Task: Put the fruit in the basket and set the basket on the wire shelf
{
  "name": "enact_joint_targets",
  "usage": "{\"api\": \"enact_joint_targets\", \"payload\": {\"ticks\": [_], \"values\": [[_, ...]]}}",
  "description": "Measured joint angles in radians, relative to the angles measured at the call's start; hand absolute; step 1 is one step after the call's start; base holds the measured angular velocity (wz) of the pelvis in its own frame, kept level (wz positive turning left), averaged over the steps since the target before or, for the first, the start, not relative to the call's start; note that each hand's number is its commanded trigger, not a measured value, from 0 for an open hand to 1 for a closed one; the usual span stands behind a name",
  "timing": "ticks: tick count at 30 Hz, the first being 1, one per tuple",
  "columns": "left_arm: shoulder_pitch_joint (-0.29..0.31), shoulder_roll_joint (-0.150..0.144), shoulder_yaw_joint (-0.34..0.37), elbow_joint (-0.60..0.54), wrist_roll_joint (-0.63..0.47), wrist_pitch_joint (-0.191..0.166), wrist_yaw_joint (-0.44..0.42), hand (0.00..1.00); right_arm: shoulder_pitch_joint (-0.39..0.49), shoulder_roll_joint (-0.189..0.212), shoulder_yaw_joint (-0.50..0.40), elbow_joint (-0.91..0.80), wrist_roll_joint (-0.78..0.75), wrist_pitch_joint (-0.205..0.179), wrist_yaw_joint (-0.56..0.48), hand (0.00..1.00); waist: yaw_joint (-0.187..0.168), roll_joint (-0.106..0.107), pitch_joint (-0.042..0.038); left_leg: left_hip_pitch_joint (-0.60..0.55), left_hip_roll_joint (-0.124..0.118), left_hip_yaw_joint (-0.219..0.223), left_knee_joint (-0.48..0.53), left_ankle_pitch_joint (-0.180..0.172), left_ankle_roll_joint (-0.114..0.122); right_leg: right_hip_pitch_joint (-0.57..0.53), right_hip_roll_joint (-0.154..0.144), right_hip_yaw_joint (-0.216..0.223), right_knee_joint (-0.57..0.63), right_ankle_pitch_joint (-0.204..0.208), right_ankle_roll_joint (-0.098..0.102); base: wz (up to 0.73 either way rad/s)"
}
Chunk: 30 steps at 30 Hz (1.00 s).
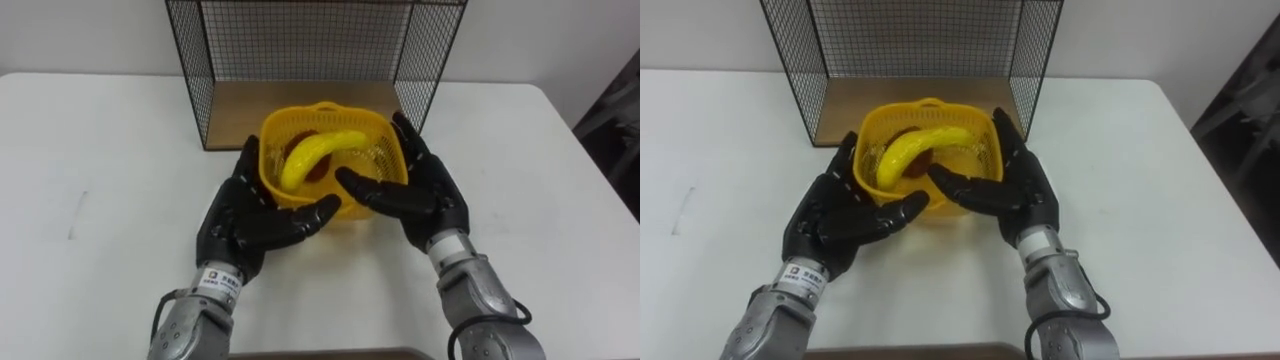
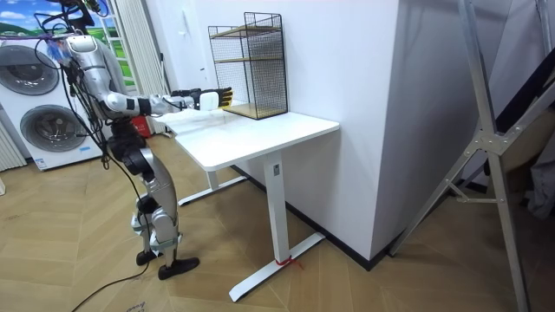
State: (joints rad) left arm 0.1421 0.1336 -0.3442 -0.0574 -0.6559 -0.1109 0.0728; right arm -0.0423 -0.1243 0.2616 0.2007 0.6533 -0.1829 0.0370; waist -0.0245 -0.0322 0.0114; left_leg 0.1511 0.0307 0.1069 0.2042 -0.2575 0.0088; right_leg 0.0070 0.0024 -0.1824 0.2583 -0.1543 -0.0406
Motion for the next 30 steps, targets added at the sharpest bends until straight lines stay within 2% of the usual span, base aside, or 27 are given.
{"api": "enact_joint_targets", "payload": {"ticks": [7,15,21,24,27,29,30], "values": [[0.000,-0.001,0.030,-0.098,0.000,-0.001,0.000,0.00,0.000,0.001,-0.008,-0.066,-0.031,-0.014,-0.003,0.00,-0.001,0.000,-0.0002,0.001,0.000,-0.001,0.000,0.000,0.000,0.003,0.001,0.000,-0.001,0.000,-0.001,0.00],[0.000,-0.001,0.029,-0.114,0.000,-0.001,0.000,0.00,0.000,0.005,-0.008,-0.076,-0.031,-0.024,-0.007,0.00,-0.002,0.003,-0.0002,-0.002,0.000,-0.001,0.012,0.000,0.000,0.002,0.002,0.000,0.004,0.000,-0.001,0.00],[0.000,-0.001,0.027,-0.127,0.000,-0.004,0.000,0.00,0.002,0.015,-0.006,-0.133,-0.031,-0.034,-0.022,0.00,-0.002,0.016,-0.0019,-0.004,-0.001,0.000,0.023,0.000,0.000,-0.004,0.001,0.001,0.020,-0.001,-0.002,0.00],[0.000,-0.001,0.027,-0.146,0.000,-0.021,0.000,0.00,0.002,0.015,-0.003,-0.140,-0.031,-0.049,-0.024,0.00,0.001,0.015,-0.0025,-0.002,0.007,-0.002,0.031,-0.005,-0.001,-0.008,0.002,0.004,0.038,-0.008,-0.006,0.00],[-0.002,-0.002,0.032,-0.148,-0.005,-0.044,0.000,0.00,0.003,0.022,0.002,-0.140,-0.034,-0.058,-0.024,0.00,0.006,0.009,-0.0034,-0.035,0.016,-0.001,0.121,-0.048,-0.009,-0.044,0.003,0.006,0.112,-0.050,-0.016,-0.06],[-0.001,-0.002,0.031,-0.148,-0.007,-0.059,0.000,0.00,0.004,0.027,0.003,-0.139,-0.031,-0.058,-0.022,0.00,0.009,0.001,-0.0004,-0.083,0.035,-0.002,0.268,-0.098,-0.027,-0.066,0.015,0.010,0.187,-0.108,-0.029,-0.04],[-0.001,-0.002,0.031,-0.148,-0.007,-0.063,0.000,0.00,0.005,0.030,0.003,-0.138,-0.031,-0.059,-0.021,0.00,0.010,-0.004,-0.0001,-0.110,0.044,-0.001,0.329,-0.100,-0.030,-0.071,0.017,0.013,0.202,-0.119,-0.030,-0.14]]}}
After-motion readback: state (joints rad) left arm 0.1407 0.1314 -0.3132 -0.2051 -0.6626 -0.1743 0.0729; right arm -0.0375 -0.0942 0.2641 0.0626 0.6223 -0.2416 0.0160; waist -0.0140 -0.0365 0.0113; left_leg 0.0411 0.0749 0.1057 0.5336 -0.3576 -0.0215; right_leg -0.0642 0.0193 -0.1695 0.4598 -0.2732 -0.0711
